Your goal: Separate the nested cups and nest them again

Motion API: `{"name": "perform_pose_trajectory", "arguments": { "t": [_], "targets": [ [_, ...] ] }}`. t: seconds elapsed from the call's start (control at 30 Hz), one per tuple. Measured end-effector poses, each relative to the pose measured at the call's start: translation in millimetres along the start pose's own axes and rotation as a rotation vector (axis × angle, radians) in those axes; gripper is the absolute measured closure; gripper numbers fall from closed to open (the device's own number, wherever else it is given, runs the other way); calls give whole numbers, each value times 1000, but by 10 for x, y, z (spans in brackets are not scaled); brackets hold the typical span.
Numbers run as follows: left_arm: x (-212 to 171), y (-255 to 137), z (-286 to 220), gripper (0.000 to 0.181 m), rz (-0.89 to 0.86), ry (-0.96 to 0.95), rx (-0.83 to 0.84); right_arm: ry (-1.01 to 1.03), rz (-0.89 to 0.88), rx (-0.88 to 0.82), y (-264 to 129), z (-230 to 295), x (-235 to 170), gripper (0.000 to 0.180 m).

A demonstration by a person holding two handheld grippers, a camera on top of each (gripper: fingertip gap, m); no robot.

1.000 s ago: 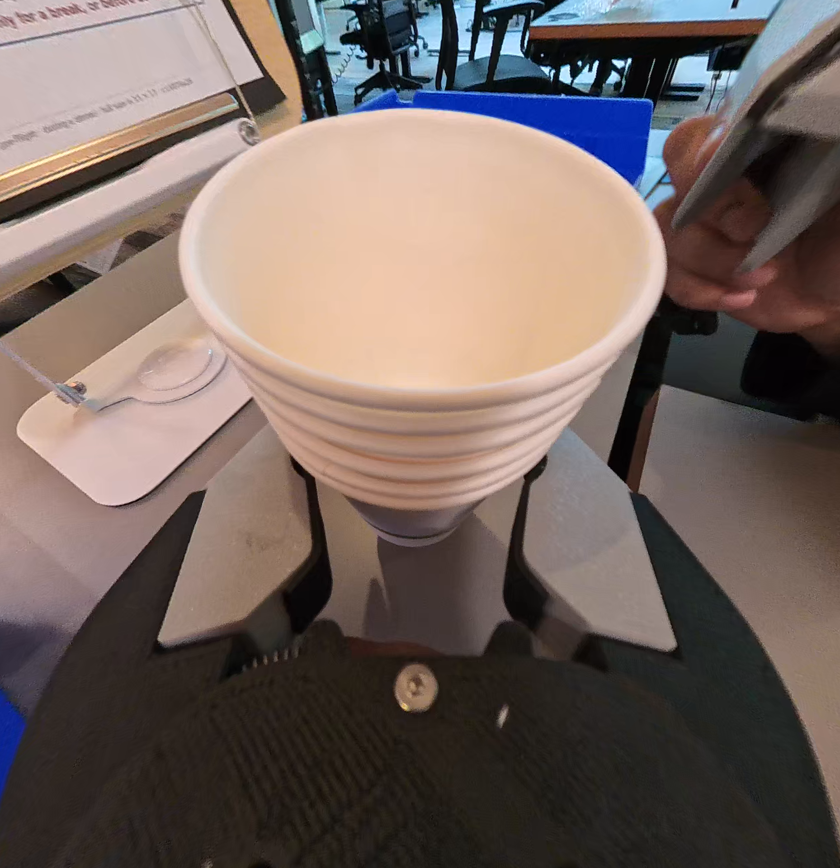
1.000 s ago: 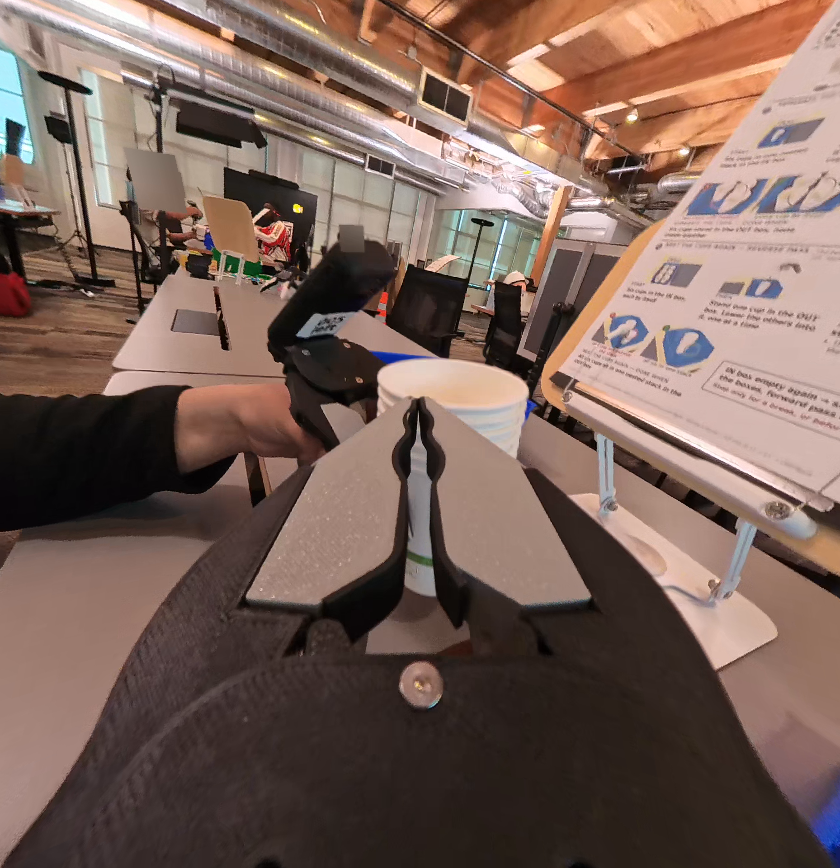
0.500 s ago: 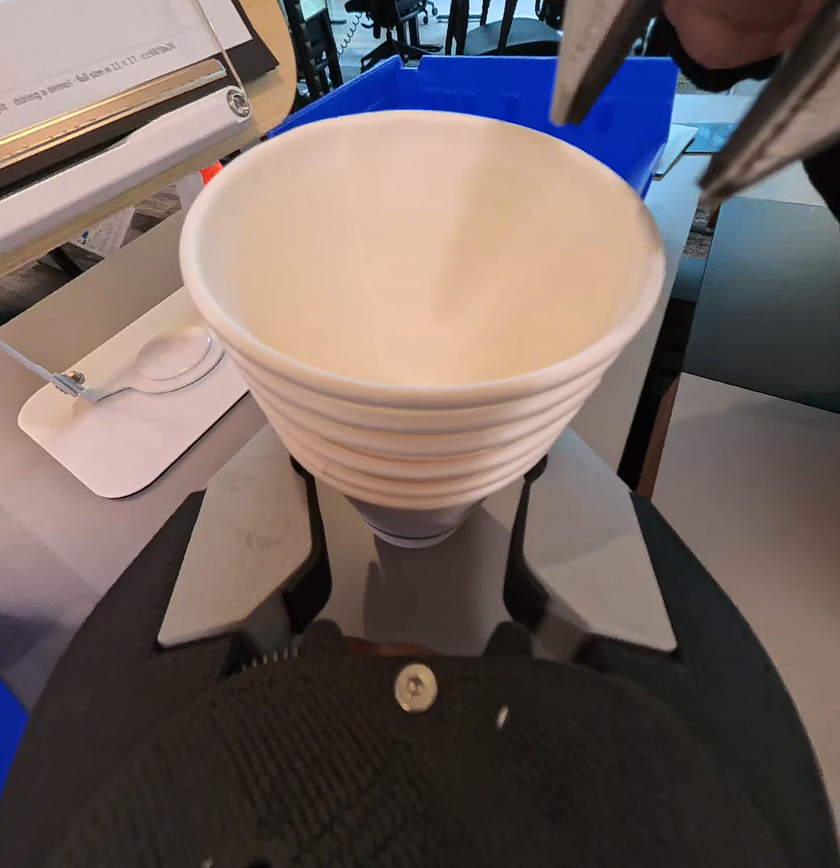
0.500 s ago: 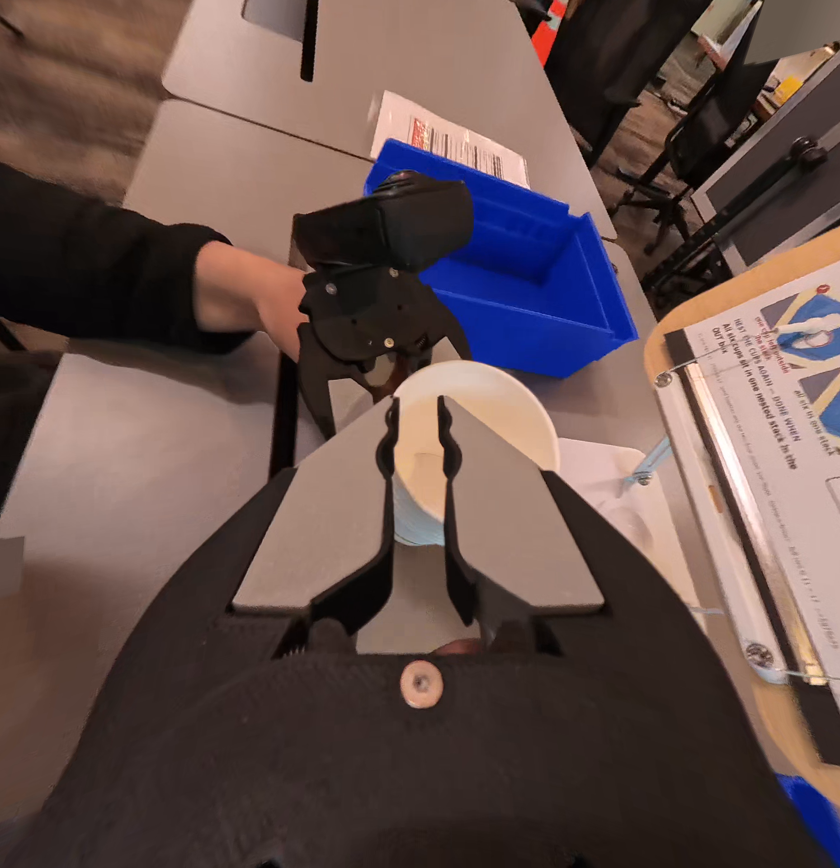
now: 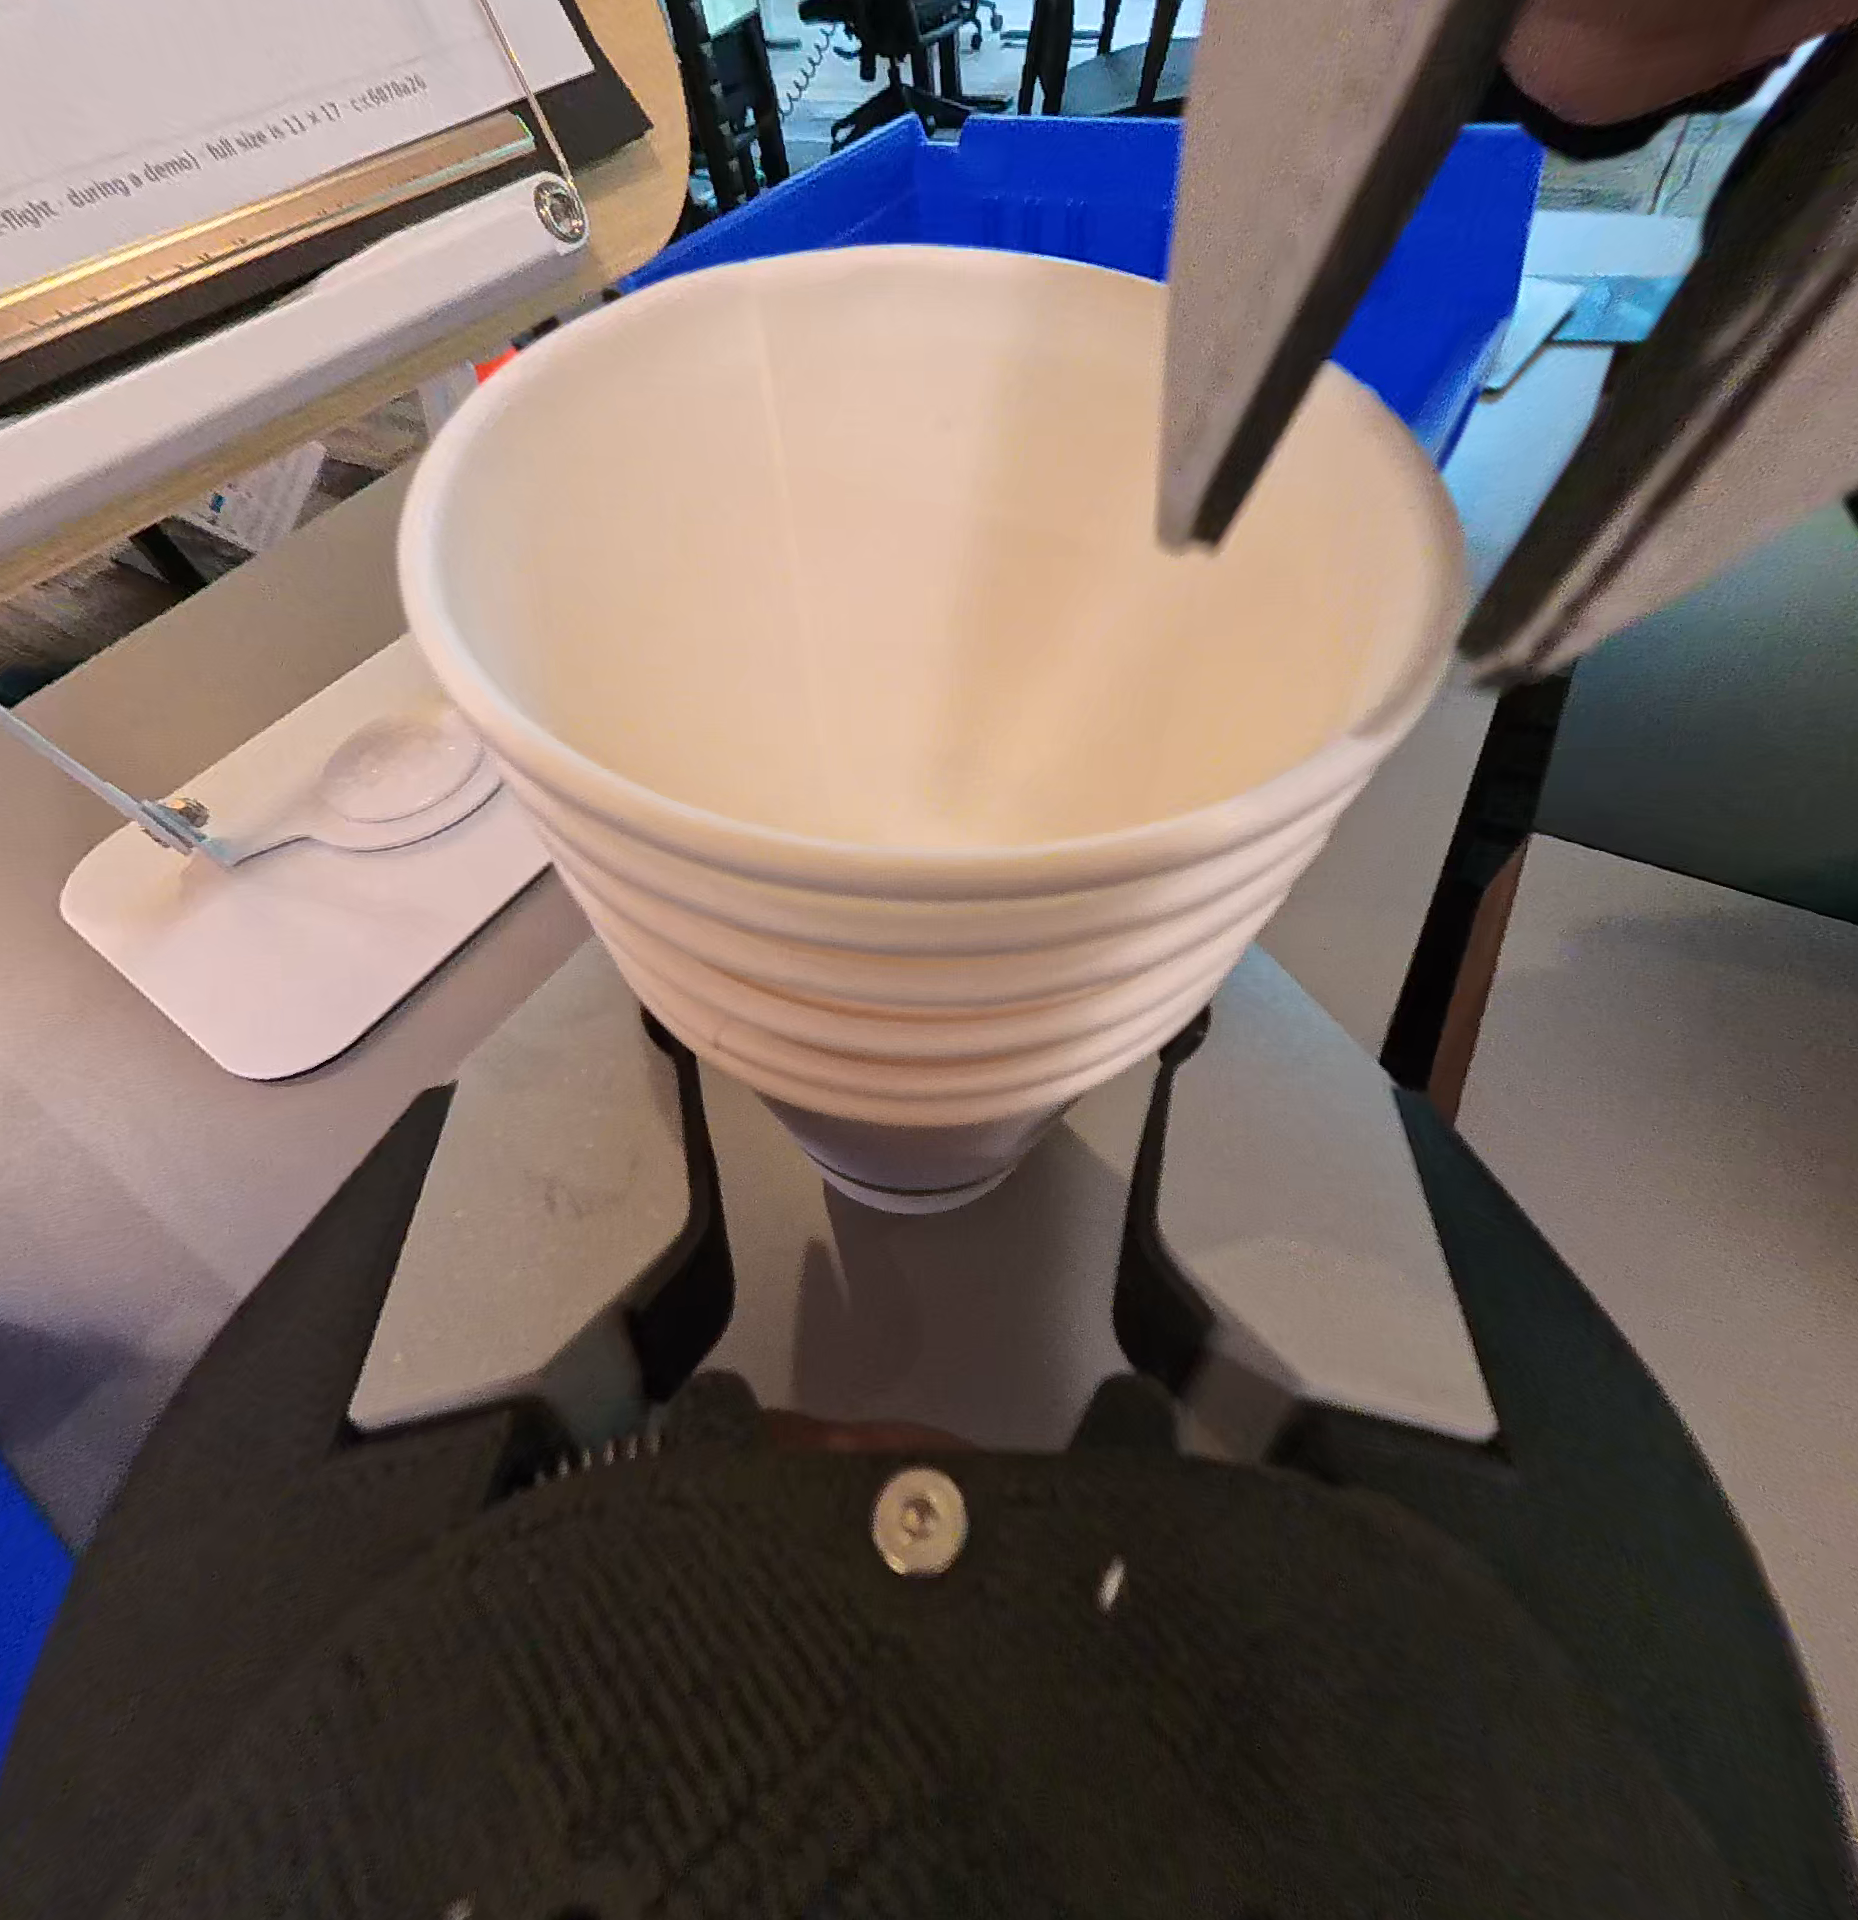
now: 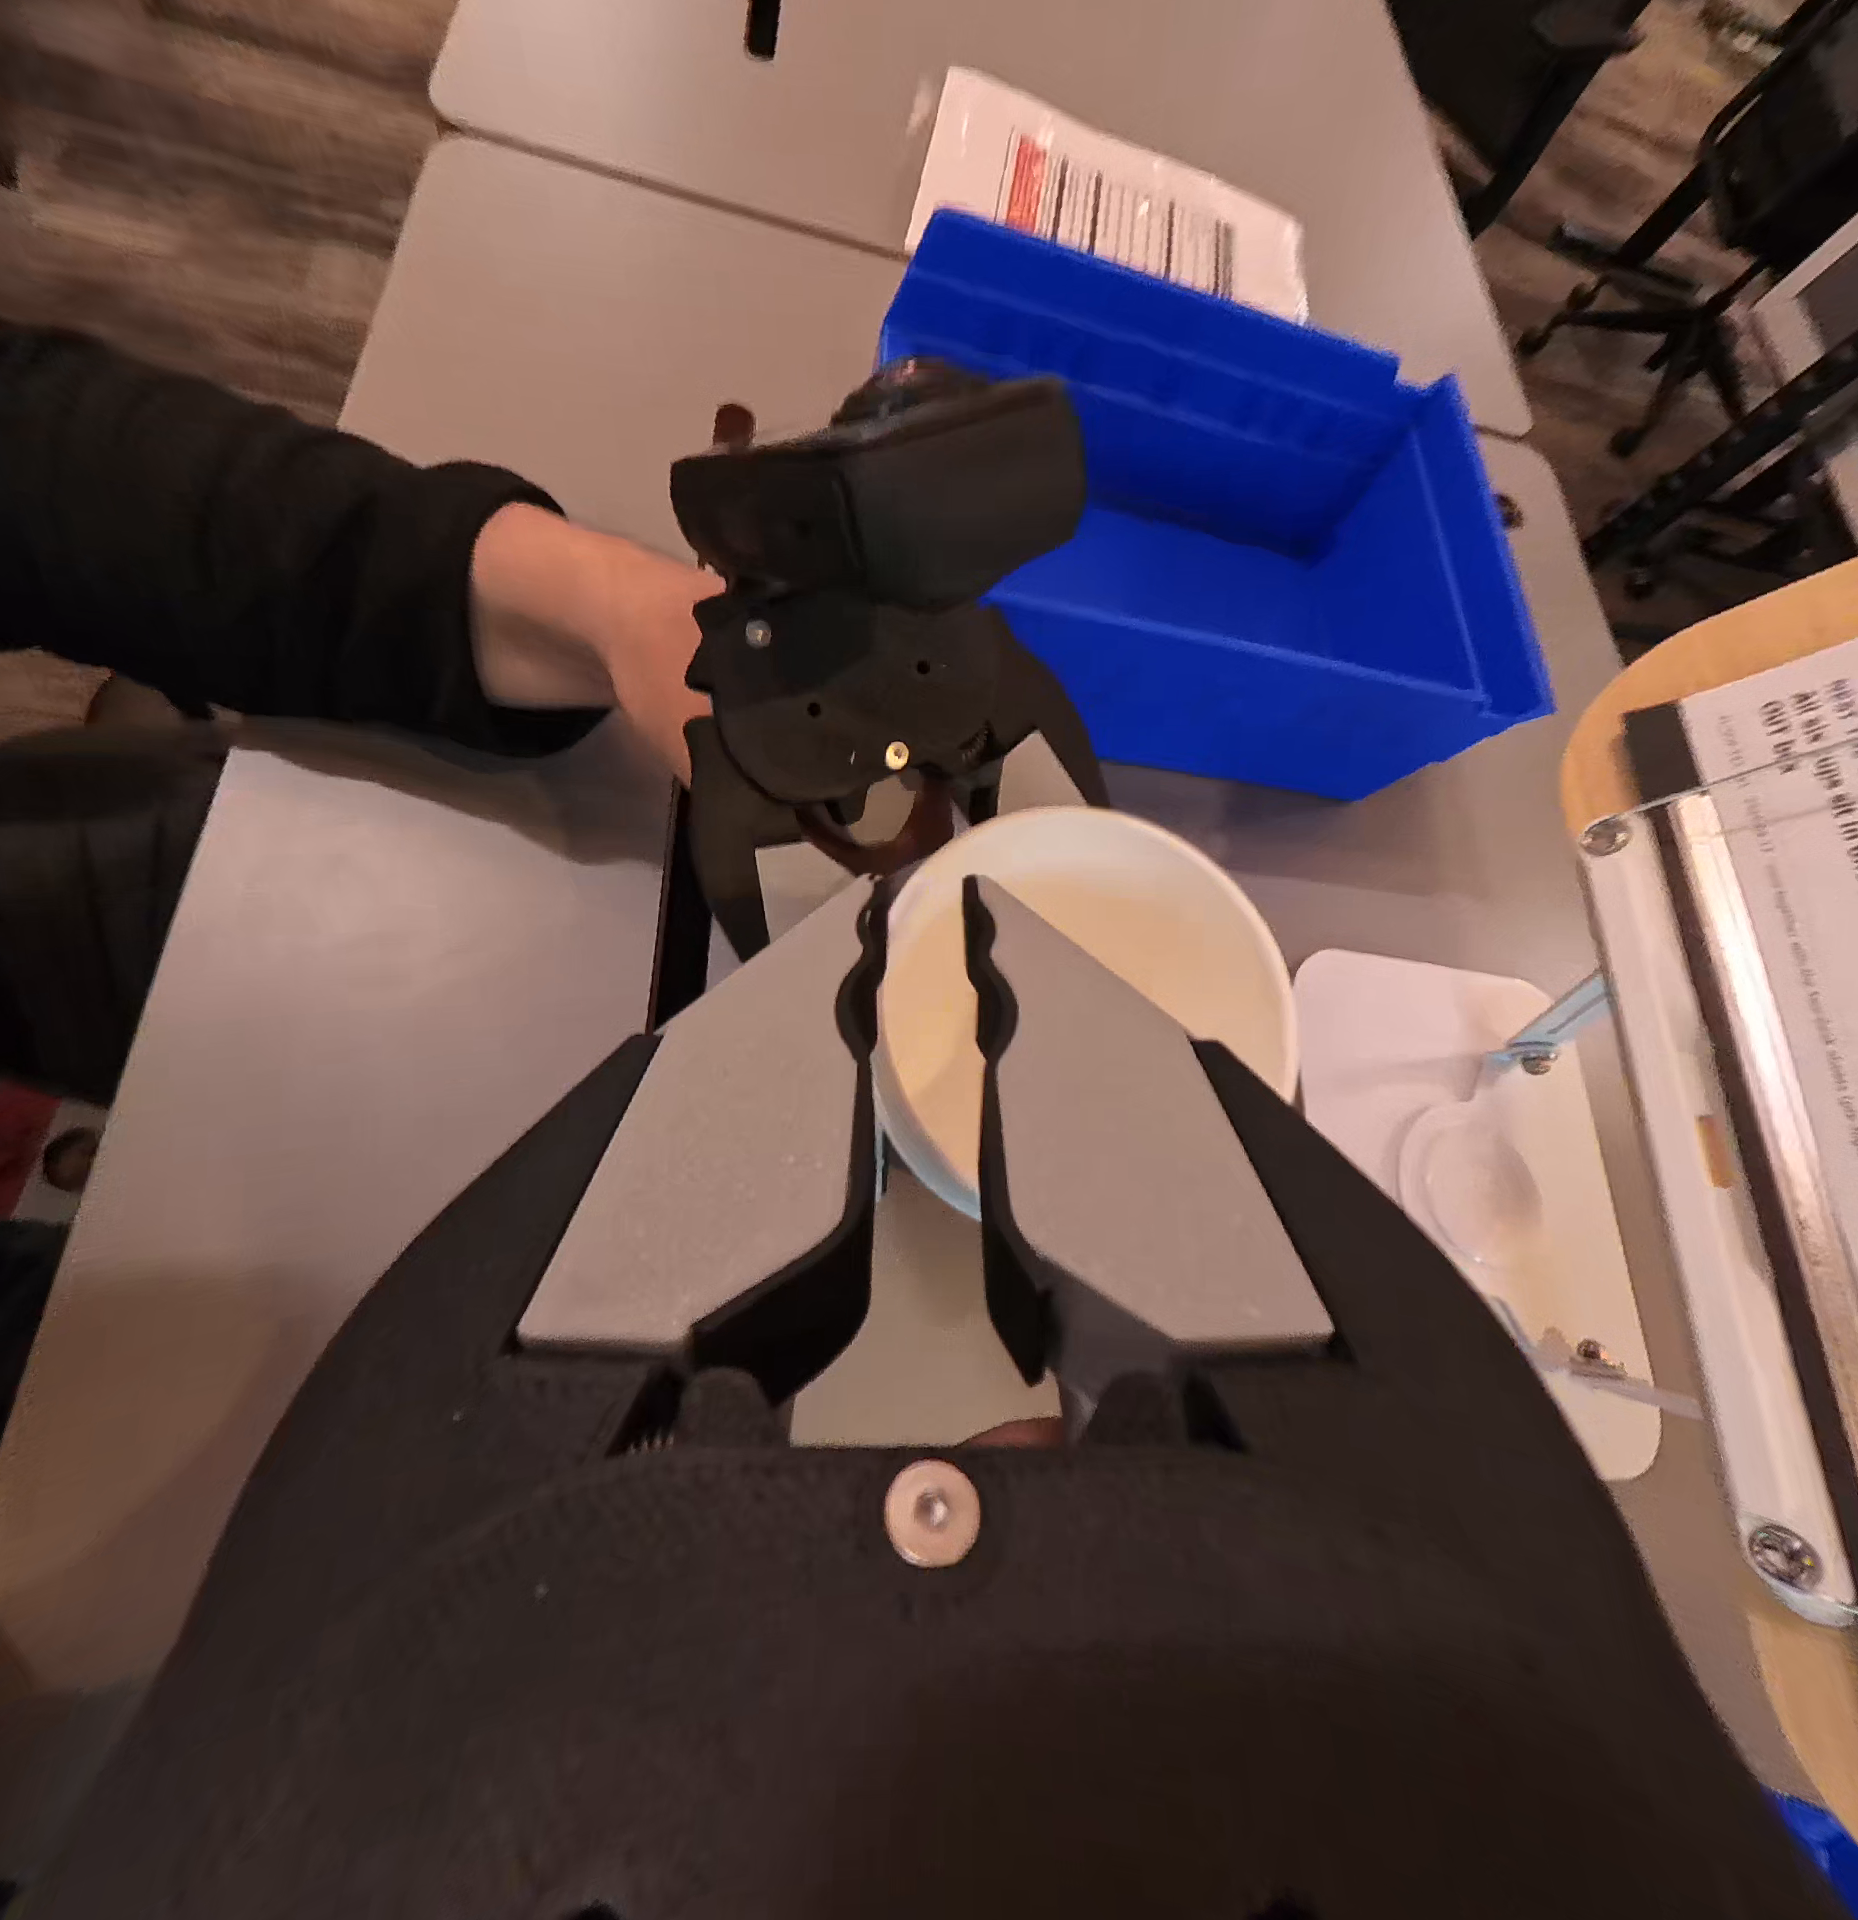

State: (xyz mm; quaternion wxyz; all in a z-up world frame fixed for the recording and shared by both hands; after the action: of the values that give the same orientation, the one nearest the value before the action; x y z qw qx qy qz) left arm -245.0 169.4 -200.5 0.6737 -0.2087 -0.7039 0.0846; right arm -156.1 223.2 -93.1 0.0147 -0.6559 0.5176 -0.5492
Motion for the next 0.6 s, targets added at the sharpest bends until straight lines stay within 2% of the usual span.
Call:
{"name": "perform_pose_trajectory", "arguments": {
  "t": [0.13,0.37,0.47,0.6],
  "targets": [
    [-19,15,19,89,7,-6,3,18,57,31,25,8,-106,164],
    [-16,13,11,89,7,-7,-9,27,75,57,38,30,-139,167],
    [-11,7,12,89,6,-18,-24,30,65,86,48,44,-125,178],
    [-4,-6,15,89,1,-25,-33,55,48,100,40,24,-123,179]
  ]
}}
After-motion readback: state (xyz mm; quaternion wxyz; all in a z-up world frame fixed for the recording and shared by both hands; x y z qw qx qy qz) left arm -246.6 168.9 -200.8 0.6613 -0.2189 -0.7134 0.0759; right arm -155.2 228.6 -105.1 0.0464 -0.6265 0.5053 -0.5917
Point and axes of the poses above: each gripper's, where its closed fingertips meet, y out along the fingers, x out of its top, z = x × y across the jaws, the point moved 9 cm from there along -y, back along the fingers, and after that the axes turned 11 degrees about -y, right-handed, at the moved point
